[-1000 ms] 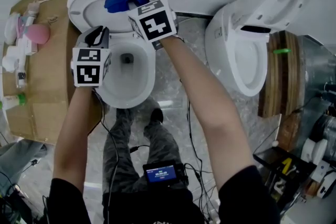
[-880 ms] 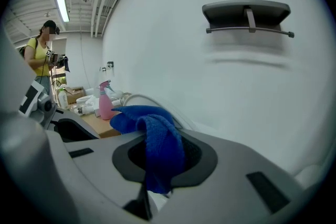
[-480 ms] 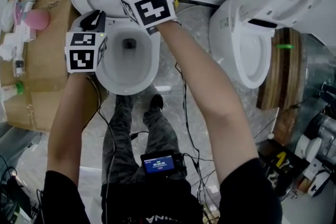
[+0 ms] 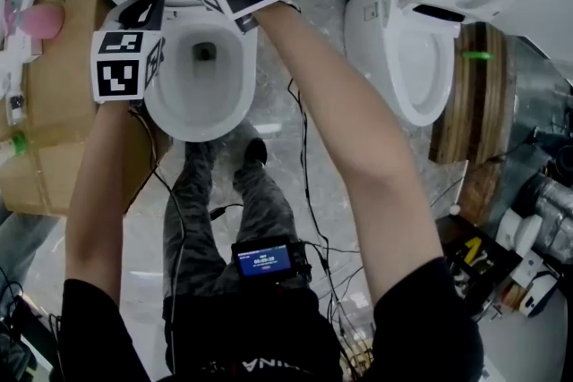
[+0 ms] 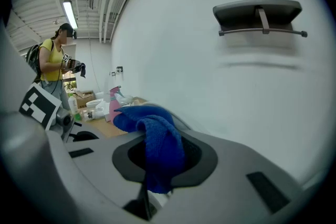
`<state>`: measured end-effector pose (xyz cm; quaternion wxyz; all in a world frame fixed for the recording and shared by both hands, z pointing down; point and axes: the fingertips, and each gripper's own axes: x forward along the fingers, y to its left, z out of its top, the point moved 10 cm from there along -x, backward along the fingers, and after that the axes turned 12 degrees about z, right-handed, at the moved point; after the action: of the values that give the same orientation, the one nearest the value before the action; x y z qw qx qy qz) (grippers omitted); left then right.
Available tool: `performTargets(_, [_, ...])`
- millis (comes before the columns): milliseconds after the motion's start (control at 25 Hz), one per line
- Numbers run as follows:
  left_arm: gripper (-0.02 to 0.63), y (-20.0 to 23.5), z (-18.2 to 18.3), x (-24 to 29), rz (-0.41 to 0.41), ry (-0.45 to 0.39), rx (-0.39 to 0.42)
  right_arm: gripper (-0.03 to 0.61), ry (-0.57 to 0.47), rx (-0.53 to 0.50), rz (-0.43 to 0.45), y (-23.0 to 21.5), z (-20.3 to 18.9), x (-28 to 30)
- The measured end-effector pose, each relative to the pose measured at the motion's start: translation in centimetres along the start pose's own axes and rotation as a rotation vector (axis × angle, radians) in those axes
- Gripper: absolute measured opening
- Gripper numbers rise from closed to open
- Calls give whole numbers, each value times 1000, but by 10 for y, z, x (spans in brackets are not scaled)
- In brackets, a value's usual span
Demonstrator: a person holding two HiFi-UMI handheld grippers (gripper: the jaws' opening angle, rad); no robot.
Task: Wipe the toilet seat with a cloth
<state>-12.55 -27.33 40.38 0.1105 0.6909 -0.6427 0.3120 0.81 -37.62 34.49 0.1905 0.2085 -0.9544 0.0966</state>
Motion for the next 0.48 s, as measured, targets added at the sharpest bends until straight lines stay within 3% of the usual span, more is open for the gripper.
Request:
performTargets(280, [41, -20, 16, -25, -37, -1, 8, 54, 28, 43, -12, 7, -14, -55])
performTargets(480, [40, -33, 49, -60, -83, -20, 23, 54, 51, 83, -36, 27, -19, -113])
